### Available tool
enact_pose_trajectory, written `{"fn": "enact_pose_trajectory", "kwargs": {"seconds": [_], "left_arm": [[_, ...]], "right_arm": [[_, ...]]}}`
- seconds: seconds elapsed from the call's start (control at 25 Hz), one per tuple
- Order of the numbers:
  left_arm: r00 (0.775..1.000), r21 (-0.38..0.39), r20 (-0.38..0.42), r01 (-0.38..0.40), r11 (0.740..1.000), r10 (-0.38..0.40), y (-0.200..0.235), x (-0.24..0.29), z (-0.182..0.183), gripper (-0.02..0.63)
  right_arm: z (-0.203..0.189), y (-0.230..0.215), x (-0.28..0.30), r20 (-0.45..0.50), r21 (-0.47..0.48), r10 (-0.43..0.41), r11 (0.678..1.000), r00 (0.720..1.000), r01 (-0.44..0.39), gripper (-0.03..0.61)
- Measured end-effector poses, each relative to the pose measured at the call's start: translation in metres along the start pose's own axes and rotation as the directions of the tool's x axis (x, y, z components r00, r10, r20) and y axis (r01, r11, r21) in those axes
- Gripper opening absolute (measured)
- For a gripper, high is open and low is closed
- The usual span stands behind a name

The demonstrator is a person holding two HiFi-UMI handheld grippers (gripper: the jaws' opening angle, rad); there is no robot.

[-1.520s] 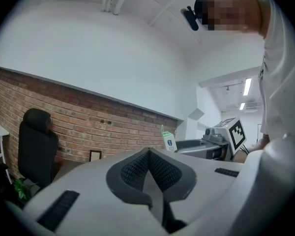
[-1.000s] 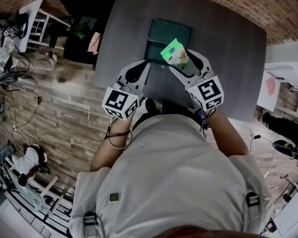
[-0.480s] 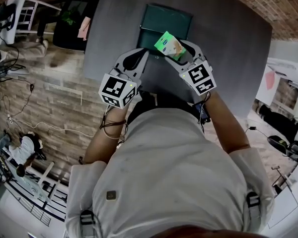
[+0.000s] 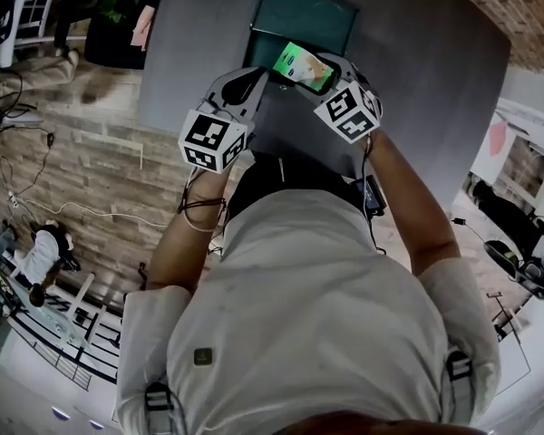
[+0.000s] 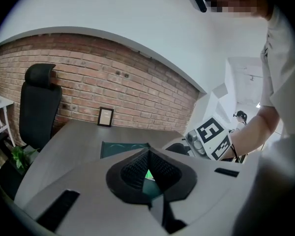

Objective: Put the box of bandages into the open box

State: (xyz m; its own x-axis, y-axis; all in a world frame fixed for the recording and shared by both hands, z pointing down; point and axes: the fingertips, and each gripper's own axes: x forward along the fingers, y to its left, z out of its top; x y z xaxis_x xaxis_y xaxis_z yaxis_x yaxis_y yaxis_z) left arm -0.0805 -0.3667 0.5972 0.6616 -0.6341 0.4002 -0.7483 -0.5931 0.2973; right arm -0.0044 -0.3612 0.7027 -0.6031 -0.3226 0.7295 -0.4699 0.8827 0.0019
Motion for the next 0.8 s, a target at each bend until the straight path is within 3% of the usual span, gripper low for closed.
{"fn": "enact_pose_trajectory", "kwargs": {"seconds": [0.44, 0.8], "left_arm": [[0.998, -0.048, -0.057, -0.016, 0.999, 0.013, 0.013, 0.023, -0.038, 0.015], [0.998, -0.066, -0.062, -0.020, 0.998, 0.016, 0.011, 0.023, -0.045, 0.015]], "right_arm": [[-0.046, 0.000, 0.061, -0.149, -0.044, 0.086, 0.995, 0.985, -0.093, 0.302], [-0.048, 0.001, 0.075, -0.157, -0.054, 0.076, 0.995, 0.985, -0.085, 0.301]]}}
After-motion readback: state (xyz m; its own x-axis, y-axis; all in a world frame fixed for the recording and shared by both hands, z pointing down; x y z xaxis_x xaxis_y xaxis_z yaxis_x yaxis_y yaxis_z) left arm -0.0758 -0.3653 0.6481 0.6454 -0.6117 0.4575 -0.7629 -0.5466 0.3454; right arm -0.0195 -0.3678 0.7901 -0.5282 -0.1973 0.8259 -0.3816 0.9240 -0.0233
